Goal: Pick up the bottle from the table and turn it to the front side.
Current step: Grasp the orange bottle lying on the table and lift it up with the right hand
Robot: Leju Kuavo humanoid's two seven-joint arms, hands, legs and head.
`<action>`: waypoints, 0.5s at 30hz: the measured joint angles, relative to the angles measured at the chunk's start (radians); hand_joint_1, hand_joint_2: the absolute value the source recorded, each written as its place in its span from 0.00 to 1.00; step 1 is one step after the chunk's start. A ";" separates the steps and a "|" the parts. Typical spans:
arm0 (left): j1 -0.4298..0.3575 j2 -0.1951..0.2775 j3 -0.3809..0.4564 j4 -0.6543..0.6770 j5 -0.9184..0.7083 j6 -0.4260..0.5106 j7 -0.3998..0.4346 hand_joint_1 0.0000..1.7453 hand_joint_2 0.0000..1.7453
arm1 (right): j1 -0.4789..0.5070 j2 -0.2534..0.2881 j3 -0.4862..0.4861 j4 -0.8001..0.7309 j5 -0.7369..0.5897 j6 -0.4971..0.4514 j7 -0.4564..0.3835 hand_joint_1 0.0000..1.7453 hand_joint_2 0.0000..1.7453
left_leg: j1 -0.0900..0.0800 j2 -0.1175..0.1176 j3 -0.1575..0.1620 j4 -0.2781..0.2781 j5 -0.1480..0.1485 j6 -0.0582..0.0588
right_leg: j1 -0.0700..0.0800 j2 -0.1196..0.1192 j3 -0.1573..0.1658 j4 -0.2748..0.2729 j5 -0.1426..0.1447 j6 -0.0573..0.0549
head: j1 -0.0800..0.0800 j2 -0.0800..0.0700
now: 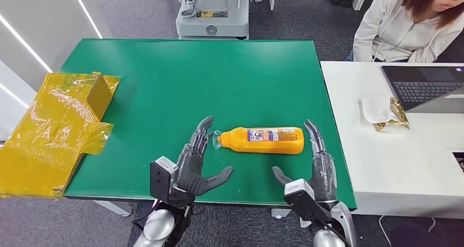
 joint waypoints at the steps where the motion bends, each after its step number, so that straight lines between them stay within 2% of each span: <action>1: -0.006 -0.003 -0.002 0.007 -0.002 -0.007 0.000 0.00 1.00 | -0.013 -0.007 -0.008 0.006 0.012 0.012 0.011 0.00 1.00 | 0.000 0.000 0.000 0.000 0.000 0.000 | 0.000 0.000 0.000 0.000 0.000 0.000 | 0.000 0.000; 8: -0.048 -0.018 -0.014 0.061 -0.005 -0.055 -0.008 0.00 1.00 | -0.149 -0.074 -0.022 0.134 0.073 0.117 0.105 0.00 1.00 | 0.000 0.000 0.000 0.000 0.001 0.001 | 0.000 0.000 0.000 0.000 0.001 0.000 | 0.000 0.000; 15: -0.078 -0.024 -0.022 0.111 0.001 -0.064 -0.017 0.00 1.00 | -0.289 -0.134 0.003 0.312 0.062 0.157 0.125 0.00 1.00 | 0.000 0.000 0.000 0.001 0.002 0.002 | 0.000 0.000 0.000 0.000 0.002 0.000 | 0.000 0.000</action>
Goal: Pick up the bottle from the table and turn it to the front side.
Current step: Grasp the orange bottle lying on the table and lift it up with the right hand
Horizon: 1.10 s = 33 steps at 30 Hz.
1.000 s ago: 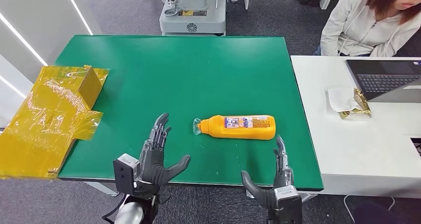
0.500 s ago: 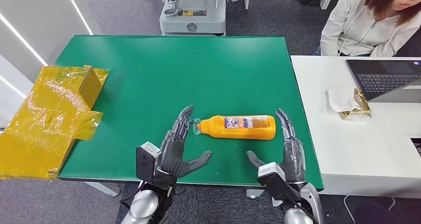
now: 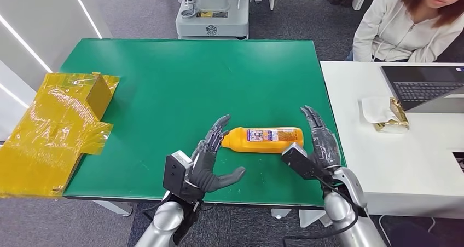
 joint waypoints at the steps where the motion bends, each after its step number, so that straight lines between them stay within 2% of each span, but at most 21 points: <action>1: -0.005 0.000 -0.002 0.006 0.002 0.000 -0.001 0.00 1.00 | -0.028 -0.009 0.011 0.036 -0.007 0.006 -0.001 0.00 1.00 | 0.000 0.000 0.000 0.000 0.000 0.000 | 0.000 0.000 0.000 0.000 0.000 0.000 | 0.000 0.000; 9: -0.014 0.000 -0.006 0.023 0.009 0.003 -0.002 0.00 1.00 | -0.205 -0.028 0.108 0.287 -0.041 0.062 -0.009 0.00 1.00 | 0.000 -0.001 0.000 0.000 0.000 0.000 | 0.000 -0.001 0.000 0.000 0.000 0.000 | 0.000 0.000; 16: -0.016 0.002 -0.007 0.024 0.011 0.008 -0.003 0.00 1.00 | -0.288 -0.027 0.172 0.422 -0.048 0.078 -0.019 0.00 1.00 | 0.000 -0.001 0.000 0.000 0.000 0.000 | 0.000 -0.001 0.000 0.000 0.000 0.000 | 0.000 0.000; 24: -0.021 0.003 -0.007 0.024 0.014 0.010 0.001 0.00 1.00 | -0.330 -0.024 0.235 0.531 -0.067 0.100 -0.028 0.00 1.00 | 0.000 -0.001 0.000 0.000 0.000 0.000 | 0.000 -0.001 0.000 0.000 0.000 0.000 | 0.000 0.000; 33: -0.030 0.003 -0.013 0.025 0.048 -0.016 0.014 0.00 1.00 | -0.343 -0.024 0.281 0.569 -0.087 0.120 -0.010 0.00 1.00 | 0.000 -0.001 0.000 0.000 0.000 0.000 | 0.000 -0.001 0.000 0.000 0.000 0.000 | 0.000 0.000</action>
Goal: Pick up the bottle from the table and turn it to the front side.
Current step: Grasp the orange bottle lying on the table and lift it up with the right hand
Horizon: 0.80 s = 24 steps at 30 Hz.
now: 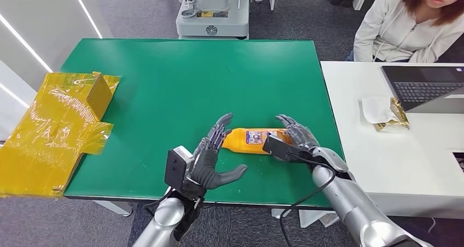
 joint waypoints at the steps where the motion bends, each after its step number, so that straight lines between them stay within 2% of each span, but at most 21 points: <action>1: -0.004 0.000 -0.002 0.001 0.008 -0.006 0.003 0.00 1.00 | -0.002 -0.001 0.007 0.001 -0.004 0.008 0.006 0.00 1.00 | 0.000 0.000 0.000 0.000 0.000 0.000 | 0.000 0.000 0.000 0.000 0.000 0.000 | 0.000 0.000; 3: -0.009 0.000 -0.004 0.005 0.024 -0.015 0.007 0.00 1.00 | -0.007 -0.006 0.022 0.003 -0.014 0.027 0.018 0.00 1.00 | 0.000 0.000 0.000 0.000 0.000 0.000 | 0.000 0.000 0.000 0.000 0.000 0.000 | 0.000 0.000; 5: -0.011 0.002 -0.005 0.010 0.040 -0.024 0.008 0.00 1.00 | -0.013 -0.014 0.036 0.006 -0.027 0.046 0.024 0.41 1.00 | 0.000 0.000 0.000 0.000 0.000 0.000 | 0.000 0.000 0.000 0.000 0.000 0.000 | 0.000 0.000; 7: -0.012 0.004 -0.005 0.016 0.059 -0.033 0.008 0.00 1.00 | -0.020 -0.019 0.051 0.014 -0.036 0.057 0.026 0.87 1.00 | 0.000 0.000 0.000 0.000 0.000 0.000 | 0.000 0.000 0.000 0.000 0.000 0.000 | 0.000 0.000; 9: -0.012 0.007 -0.005 0.023 0.076 -0.042 0.008 0.00 1.00 | -0.027 -0.021 0.064 0.024 -0.039 0.063 0.024 0.93 1.00 | 0.000 0.000 0.000 0.000 0.000 0.000 | 0.000 0.000 0.000 0.000 0.000 0.000 | 0.000 0.000; 14: -0.014 0.011 -0.005 0.040 0.093 -0.051 0.008 0.00 1.00 | -0.035 -0.023 0.084 0.036 -0.039 0.060 0.021 0.99 1.00 | 0.000 0.000 0.000 0.000 0.000 0.000 | 0.000 0.001 0.000 0.000 0.000 0.000 | 0.000 0.000; 24: -0.014 0.015 -0.005 0.052 0.111 -0.060 0.008 0.00 1.00 | -0.036 -0.037 0.102 0.039 -0.040 0.050 0.015 1.00 1.00 | 0.000 0.000 0.001 0.000 0.000 0.000 | 0.000 0.000 0.000 0.000 0.000 0.000 | 0.000 0.000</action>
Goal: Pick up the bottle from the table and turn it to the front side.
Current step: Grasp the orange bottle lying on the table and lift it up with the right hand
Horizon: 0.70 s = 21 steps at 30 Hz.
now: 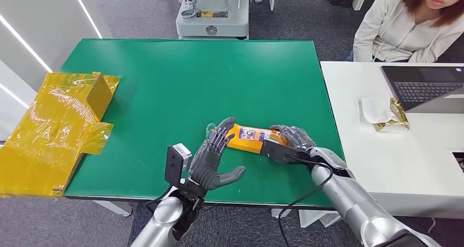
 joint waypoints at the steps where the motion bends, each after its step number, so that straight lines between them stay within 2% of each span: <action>1: 0.000 0.000 0.000 0.000 0.000 0.000 0.000 0.00 1.00 | 0.000 -0.001 0.002 0.000 0.000 -0.001 -0.001 1.00 1.00 | 0.000 0.000 0.000 0.000 0.000 0.000 | 0.000 0.000 0.000 0.000 0.000 0.000 | 0.000 0.000; 6: 0.000 0.000 0.000 0.001 0.000 0.000 0.000 0.00 1.00 | 0.002 -0.003 0.008 0.000 -0.006 -0.009 -0.003 1.00 1.00 | 0.000 0.000 0.000 0.000 0.000 0.000 | 0.000 0.000 0.000 0.000 0.000 0.000 | 0.000 0.000; 12: 0.000 0.000 0.000 0.005 -0.004 0.015 -0.005 0.00 1.00 | 0.030 -0.005 0.007 -0.020 -0.054 -0.061 -0.031 1.00 1.00 | 0.000 0.000 0.000 0.000 0.000 0.000 | 0.000 0.000 0.000 0.000 0.000 0.000 | 0.000 0.000; 15: 0.000 0.002 0.000 0.005 -0.011 0.041 -0.018 0.00 1.00 | 0.095 -0.007 -0.014 -0.070 -0.144 -0.104 -0.083 1.00 1.00 | 0.000 -0.001 0.000 0.000 0.000 0.000 | 0.000 -0.001 0.000 0.000 0.000 0.000 | 0.000 0.000; 21: 0.000 0.014 0.003 0.004 -0.024 0.096 -0.041 0.00 1.00 | 0.308 0.007 -0.091 -0.260 -0.324 -0.188 -0.164 1.00 1.00 | 0.000 -0.001 -0.001 -0.001 -0.001 0.000 | 0.000 -0.002 0.000 0.000 -0.002 0.000 | 0.000 0.000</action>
